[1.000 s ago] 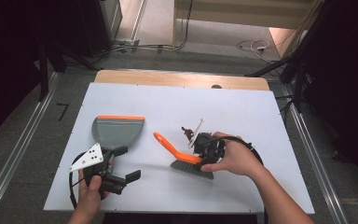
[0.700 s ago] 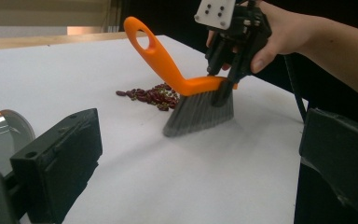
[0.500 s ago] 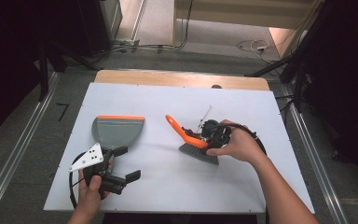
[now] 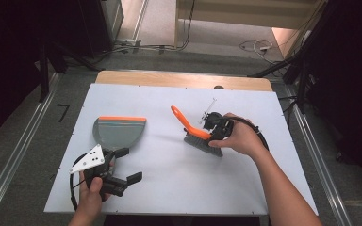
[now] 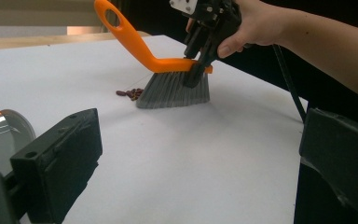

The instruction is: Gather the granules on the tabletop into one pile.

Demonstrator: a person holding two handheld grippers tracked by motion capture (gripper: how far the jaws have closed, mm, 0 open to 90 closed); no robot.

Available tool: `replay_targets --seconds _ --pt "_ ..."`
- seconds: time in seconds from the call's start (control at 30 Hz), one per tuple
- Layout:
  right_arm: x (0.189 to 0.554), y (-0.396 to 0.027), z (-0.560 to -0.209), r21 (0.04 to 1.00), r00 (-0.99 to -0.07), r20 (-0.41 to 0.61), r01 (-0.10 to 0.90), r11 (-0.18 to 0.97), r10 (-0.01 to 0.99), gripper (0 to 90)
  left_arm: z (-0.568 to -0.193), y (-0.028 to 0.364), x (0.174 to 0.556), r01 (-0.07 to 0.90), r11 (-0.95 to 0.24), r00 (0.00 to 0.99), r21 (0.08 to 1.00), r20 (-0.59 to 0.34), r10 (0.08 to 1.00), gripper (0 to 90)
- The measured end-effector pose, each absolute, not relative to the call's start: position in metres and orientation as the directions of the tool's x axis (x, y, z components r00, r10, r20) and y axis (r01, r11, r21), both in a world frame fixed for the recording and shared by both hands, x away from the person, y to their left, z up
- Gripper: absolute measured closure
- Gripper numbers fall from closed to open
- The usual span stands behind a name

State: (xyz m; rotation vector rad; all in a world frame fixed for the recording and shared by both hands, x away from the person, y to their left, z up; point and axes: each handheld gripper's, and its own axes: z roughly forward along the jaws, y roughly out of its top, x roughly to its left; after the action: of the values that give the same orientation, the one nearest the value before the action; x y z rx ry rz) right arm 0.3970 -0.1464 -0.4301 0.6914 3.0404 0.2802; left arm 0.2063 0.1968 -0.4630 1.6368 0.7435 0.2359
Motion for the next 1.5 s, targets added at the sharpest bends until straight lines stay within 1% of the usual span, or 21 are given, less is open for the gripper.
replay_targets --seconds 0.1,0.13,0.17,0.27,0.3,0.33,0.37,0.43,0.6,0.67,0.7,0.77,0.83,0.9,0.93,0.97,1.1,1.13,1.27,1.4,1.5 --pt "0.402 -0.148 -0.432 0.221 -0.92 -0.004 0.381 0.898 0.391 68.4 -0.463 0.197 0.207 0.333 -0.031 0.77 0.942 -0.253 0.585 0.2" --pt "0.398 -0.147 -0.428 0.182 -0.898 0.003 0.434 0.882 0.441 68.4 -0.463 0.197 0.207 0.333 -0.032 0.771 0.942 -0.252 0.585 0.2" --pt "0.4 -0.148 -0.428 0.194 -0.906 -0.006 0.413 0.89 0.422 68.4 -0.463 0.196 0.206 0.334 -0.032 0.771 0.942 -0.253 0.584 0.2" --pt "0.397 -0.149 -0.421 0.18 -0.888 0.014 0.454 0.873 0.459 68.4 -0.463 0.196 0.206 0.333 -0.033 0.771 0.942 -0.252 0.584 0.2" --pt "0.399 -0.15 -0.419 0.214 -0.903 0.015 0.423 0.88 0.43 68.4 -0.463 0.196 0.206 0.333 -0.032 0.771 0.942 -0.252 0.584 0.2" --pt "0.399 -0.15 -0.416 0.225 -0.903 0.019 0.421 0.879 0.428 68.4 -0.463 0.195 0.206 0.333 -0.031 0.771 0.942 -0.254 0.584 0.2" --pt "0.402 -0.149 -0.416 0.269 -0.921 0.007 0.378 0.886 0.39 68.3 -0.463 0.195 0.207 0.334 -0.033 0.771 0.942 -0.253 0.584 0.2" --pt "0.401 -0.145 -0.409 0.264 -0.9 0.007 0.422 0.868 0.435 68.4 -0.463 0.195 0.206 0.335 -0.036 0.771 0.942 -0.252 0.585 0.2" --pt "0.405 -0.13 -0.404 0.296 -0.904 -0.058 0.389 0.872 0.423 68.3 -0.463 0.195 0.206 0.334 -0.034 0.772 0.942 -0.253 0.584 0.2" --pt "0.408 -0.125 -0.405 0.325 -0.919 -0.108 0.328 0.887 0.379 68.3 -0.463 0.195 0.206 0.334 -0.035 0.772 0.942 -0.252 0.584 0.2" --pt "0.408 -0.123 -0.404 0.322 -0.915 -0.126 0.327 0.888 0.382 68.3 -0.463 0.196 0.206 0.333 -0.033 0.771 0.942 -0.253 0.584 0.2" --pt "0.413 -0.12 -0.403 0.336 -0.927 -0.21 0.231 0.913 0.311 68.3 -0.463 0.196 0.206 0.333 -0.033 0.772 0.942 -0.252 0.584 0.2" --pt "0.414 -0.117 -0.402 0.312 -0.919 -0.271 0.197 0.929 0.286 68.3 -0.463 0.196 0.206 0.332 -0.033 0.772 0.943 -0.252 0.583 0.2" --pt "0.419 -0.114 -0.404 0.316 -0.92 -0.315 0.132 0.94 0.235 68.3 -0.463 0.196 0.206 0.332 -0.034 0.773 0.943 -0.251 0.583 0.2" --pt "0.423 -0.112 -0.407 0.316 -0.92 -0.343 0.078 0.946 0.19 68.3 -0.463 0.197 0.206 0.332 -0.035 0.773 0.943 -0.25 0.583 0.2" --pt "0.425 -0.11 -0.409 0.311 -0.917 -0.359 0.059 0.948 0.175 68.3 -0.463 0.197 0.206 0.333 -0.033 0.772 0.942 -0.252 0.583 0.2" --pt "0.426 -0.102 -0.424 0.247 -0.908 -0.4 0.025 0.969 0.126 68.3 -0.464 0.197 0.206 0.336 -0.03 0.77 0.941 -0.256 0.585 0.2" --pt "0.428 -0.1 -0.428 0.232 -0.908 -0.412 -0.022 0.972 0.078 68.4 -0.464 0.197 0.206 0.336 -0.032 0.77 0.941 -0.255 0.585 0.2" --pt "0.424 -0.099 -0.44 0.177 -0.892 -0.451 -0.129 0.976 -0.036 68.3 -0.464 0.197 0.206 0.337 -0.032 0.77 0.941 -0.256 0.584 0.2" --pt "0.418 -0.107 -0.442 0.165 -0.893 -0.44 -0.181 0.97 -0.091 68.4 -0.464 0.197 0.207 0.337 -0.034 0.77 0.941 -0.255 0.585 0.2" --pt "0.414 -0.114 -0.442 0.167 -0.895 -0.433 -0.194 0.967 -0.105 68.4 -0.464 0.197 0.207 0.338 -0.034 0.769 0.941 -0.255 0.586 0.2"
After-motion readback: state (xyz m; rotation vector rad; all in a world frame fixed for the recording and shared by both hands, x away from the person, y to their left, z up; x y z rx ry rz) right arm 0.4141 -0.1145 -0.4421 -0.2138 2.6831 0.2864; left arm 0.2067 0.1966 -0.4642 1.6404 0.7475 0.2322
